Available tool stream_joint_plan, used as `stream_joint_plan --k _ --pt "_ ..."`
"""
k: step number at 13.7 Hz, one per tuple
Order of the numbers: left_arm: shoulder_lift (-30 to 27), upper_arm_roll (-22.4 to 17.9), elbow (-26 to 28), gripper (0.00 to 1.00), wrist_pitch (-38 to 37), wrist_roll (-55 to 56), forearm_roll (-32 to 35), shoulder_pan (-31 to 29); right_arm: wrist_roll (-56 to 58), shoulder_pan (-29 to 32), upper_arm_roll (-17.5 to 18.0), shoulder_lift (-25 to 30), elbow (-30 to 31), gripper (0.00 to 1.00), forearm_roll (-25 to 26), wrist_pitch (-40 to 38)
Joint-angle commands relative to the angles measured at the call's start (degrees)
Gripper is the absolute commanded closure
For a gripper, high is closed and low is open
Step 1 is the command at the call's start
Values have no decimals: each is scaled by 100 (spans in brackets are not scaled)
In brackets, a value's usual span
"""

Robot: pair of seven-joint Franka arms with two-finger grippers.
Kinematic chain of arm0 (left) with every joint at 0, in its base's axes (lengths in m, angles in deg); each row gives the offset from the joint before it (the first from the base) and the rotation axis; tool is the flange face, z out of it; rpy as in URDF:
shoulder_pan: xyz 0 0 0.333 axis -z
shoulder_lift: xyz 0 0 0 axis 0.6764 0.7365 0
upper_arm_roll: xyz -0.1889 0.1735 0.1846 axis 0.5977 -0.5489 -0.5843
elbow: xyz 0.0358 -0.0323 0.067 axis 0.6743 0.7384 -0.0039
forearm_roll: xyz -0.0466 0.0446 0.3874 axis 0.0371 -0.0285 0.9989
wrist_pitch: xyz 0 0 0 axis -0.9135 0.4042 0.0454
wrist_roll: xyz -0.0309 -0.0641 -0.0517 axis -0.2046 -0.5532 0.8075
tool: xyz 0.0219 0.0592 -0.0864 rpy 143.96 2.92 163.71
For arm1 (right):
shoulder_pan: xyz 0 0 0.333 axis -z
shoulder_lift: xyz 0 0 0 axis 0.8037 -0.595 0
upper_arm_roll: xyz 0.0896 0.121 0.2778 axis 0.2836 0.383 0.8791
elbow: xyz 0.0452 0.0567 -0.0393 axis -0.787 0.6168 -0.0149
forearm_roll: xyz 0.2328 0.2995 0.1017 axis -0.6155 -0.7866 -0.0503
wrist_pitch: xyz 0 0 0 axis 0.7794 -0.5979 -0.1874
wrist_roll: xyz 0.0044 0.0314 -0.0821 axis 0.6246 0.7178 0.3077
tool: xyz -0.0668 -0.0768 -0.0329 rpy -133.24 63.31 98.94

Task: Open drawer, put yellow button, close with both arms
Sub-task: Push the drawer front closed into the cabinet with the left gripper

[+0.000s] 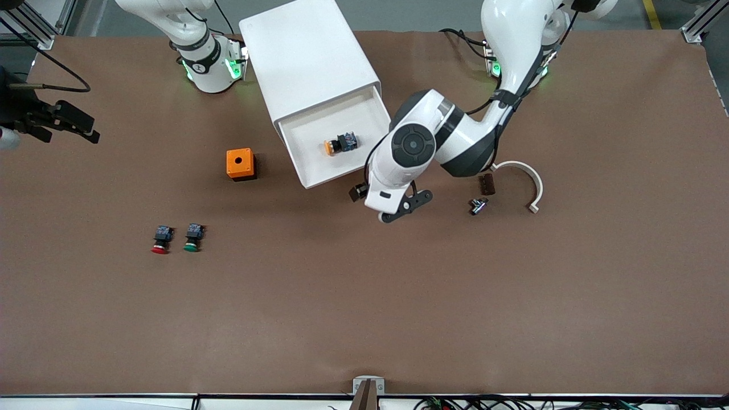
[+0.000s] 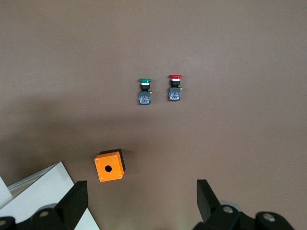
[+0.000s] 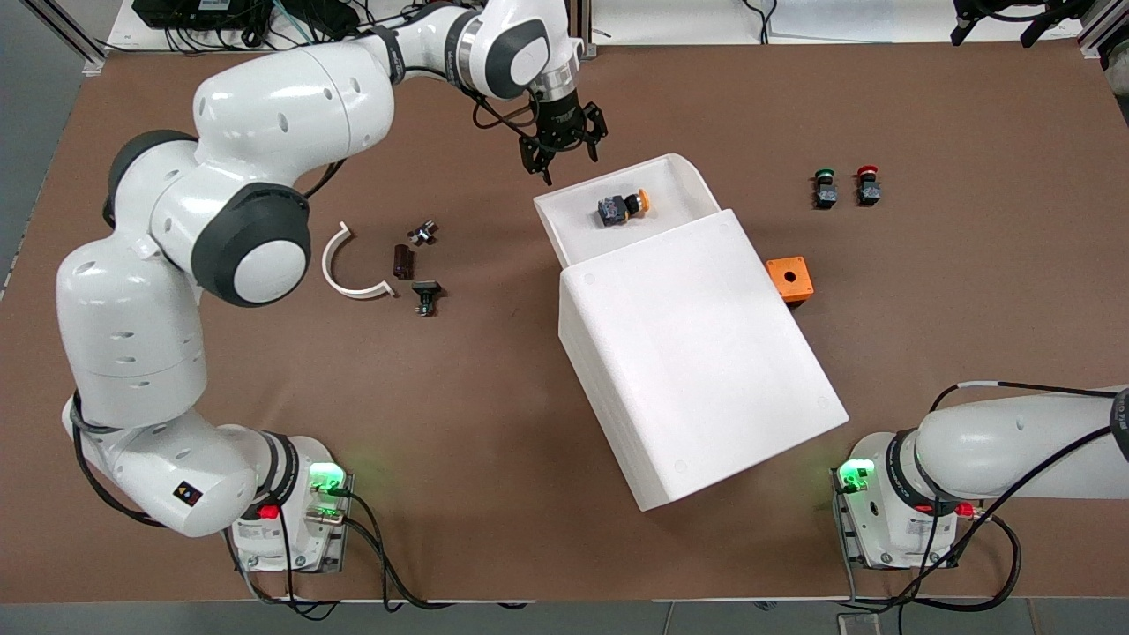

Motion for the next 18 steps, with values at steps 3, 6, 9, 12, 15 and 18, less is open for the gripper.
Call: stream_joint_plan --k 3,6,9,12,15,18 --pt "-394 46 526 0 125 342 110 233 79 198 50 -92 -444 0 51 -89" --pt "-385 55 570 0 125 456 110 374 123 181 59 -127 -462 0 69 -45" --pt "-394 64 570 0 125 623 102 559 149 198 59 -136 -480 0 69 -37" --pt "-394 73 570 0 134 790 84 752 158 189 59 -144 -497 0 69 -28" --pt "-412 143 570 0 125 1018 75 963 158 189 59 -136 -498 0 78 -28" --pt "-385 406 579 0 125 1125 84 990 158 172 59 -145 -498 0 78 -28"
